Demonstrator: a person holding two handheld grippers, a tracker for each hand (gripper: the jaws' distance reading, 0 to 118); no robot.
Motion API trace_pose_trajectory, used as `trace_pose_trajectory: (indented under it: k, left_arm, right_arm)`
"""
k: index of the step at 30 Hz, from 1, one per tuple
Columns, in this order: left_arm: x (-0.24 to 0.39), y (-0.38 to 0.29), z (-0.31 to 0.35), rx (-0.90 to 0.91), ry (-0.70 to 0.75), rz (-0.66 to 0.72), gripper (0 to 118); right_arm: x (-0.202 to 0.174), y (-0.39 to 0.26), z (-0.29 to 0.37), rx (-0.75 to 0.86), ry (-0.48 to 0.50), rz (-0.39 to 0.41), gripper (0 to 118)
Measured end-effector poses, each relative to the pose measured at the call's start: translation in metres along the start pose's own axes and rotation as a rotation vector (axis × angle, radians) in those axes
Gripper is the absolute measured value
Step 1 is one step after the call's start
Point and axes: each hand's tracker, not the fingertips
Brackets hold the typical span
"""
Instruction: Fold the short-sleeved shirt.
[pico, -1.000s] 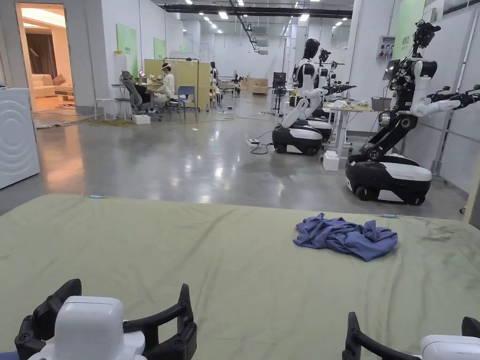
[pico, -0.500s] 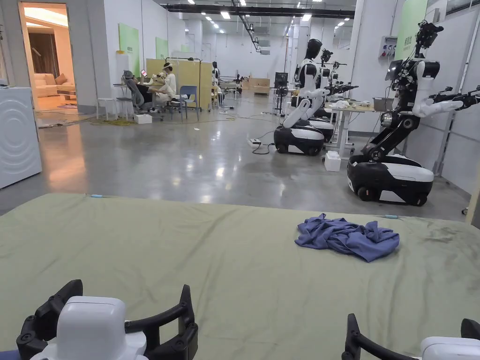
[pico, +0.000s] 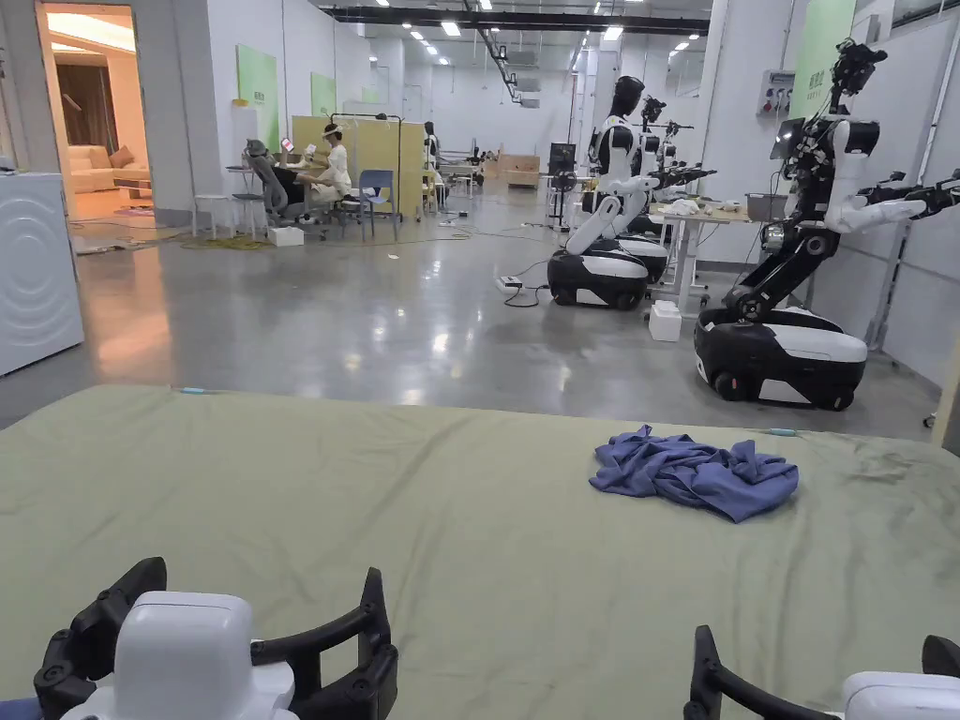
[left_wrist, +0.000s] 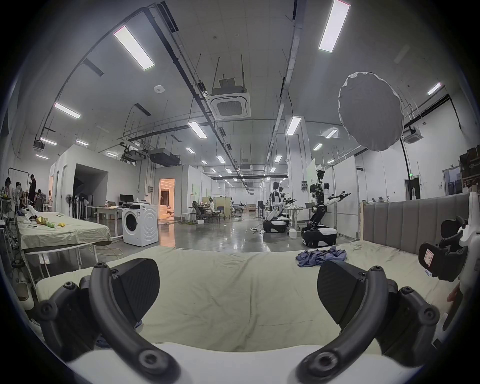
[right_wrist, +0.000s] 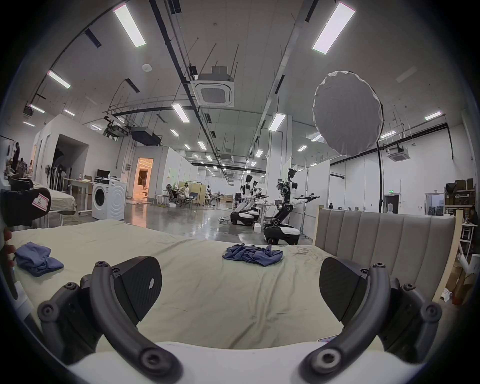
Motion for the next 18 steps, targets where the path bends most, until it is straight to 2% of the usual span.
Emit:
trace_pose_trajectory:
  k: [6, 18]
  left_arm:
    - [0.0014, 0.0002, 0.0001, -0.001, -0.004, -0.002, 118]
    - [0.0029, 0.0012, 0.0006, 0.004, -0.004, -0.008, 118]
  right_arm:
    - [0.0014, 0.0006, 0.0003, -0.003, 0.014, -0.023, 118]
    - [0.0006, -0.0001, 0.0002, 0.004, 0.012, -0.008, 118]
